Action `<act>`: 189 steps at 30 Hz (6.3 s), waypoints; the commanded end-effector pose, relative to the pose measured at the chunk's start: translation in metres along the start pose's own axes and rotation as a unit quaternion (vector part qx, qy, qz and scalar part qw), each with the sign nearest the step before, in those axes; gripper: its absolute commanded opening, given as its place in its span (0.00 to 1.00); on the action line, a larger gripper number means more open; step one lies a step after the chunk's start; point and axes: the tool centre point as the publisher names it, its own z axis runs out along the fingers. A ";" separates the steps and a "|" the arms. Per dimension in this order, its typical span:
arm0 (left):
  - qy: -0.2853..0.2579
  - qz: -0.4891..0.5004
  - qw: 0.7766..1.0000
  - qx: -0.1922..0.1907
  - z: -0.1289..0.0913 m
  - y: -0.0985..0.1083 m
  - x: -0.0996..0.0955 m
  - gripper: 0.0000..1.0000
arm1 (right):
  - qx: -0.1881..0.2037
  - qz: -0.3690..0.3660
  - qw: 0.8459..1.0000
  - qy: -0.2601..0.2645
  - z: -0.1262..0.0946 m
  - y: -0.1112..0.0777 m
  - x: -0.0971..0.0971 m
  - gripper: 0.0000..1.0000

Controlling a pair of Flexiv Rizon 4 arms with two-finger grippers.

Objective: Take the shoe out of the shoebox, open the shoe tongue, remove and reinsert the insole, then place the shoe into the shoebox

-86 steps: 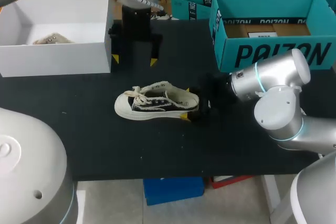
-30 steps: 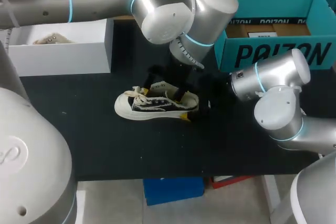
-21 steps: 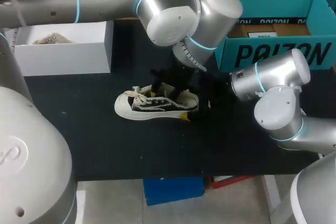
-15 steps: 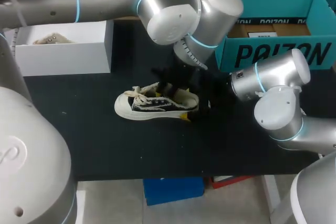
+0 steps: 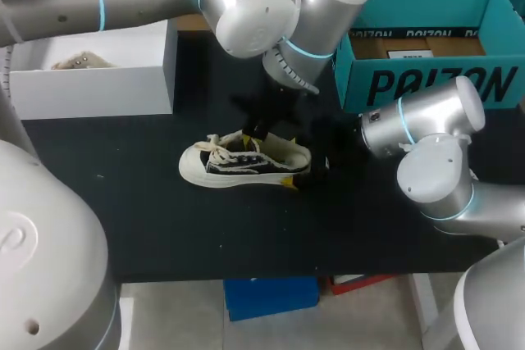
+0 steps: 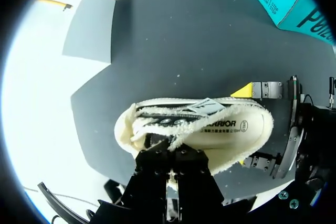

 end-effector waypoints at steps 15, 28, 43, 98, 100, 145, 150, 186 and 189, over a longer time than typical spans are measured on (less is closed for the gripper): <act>0.036 -0.028 0.999 0.028 -0.017 0.002 -0.039 0.00 | 0.000 0.001 1.000 -0.001 0.004 -0.001 0.001 0.00; 0.064 -0.056 0.996 0.033 -0.010 0.004 -0.058 0.00 | 0.000 0.001 1.000 -0.001 0.004 -0.001 0.001 0.00; 0.086 -0.085 0.992 0.038 0.002 0.019 -0.081 0.00 | 0.000 0.001 1.000 -0.001 0.004 -0.001 0.001 0.00; 0.206 0.434 0.874 0.068 -0.055 0.006 -0.065 0.00 | 0.000 0.001 1.000 -0.001 0.004 -0.001 0.001 0.00; 0.212 0.489 0.843 0.068 -0.055 0.004 -0.063 0.00 | 0.000 0.001 1.000 -0.001 0.004 -0.001 0.001 0.00; 0.230 0.679 0.689 0.105 -0.051 0.017 -0.030 0.00 | 0.000 0.001 1.000 -0.001 0.004 -0.001 0.001 0.00; 0.226 0.687 0.684 0.101 -0.041 0.021 -0.020 0.00 | 0.000 0.001 1.000 -0.001 0.004 -0.001 0.001 0.00; 0.269 0.683 0.675 0.077 0.028 0.021 0.015 0.00 | 0.000 0.001 1.000 -0.001 0.004 -0.001 0.001 0.00; 0.268 0.682 0.676 0.073 0.033 0.023 0.019 0.00 | 0.000 0.001 1.000 -0.001 0.004 -0.001 0.001 0.00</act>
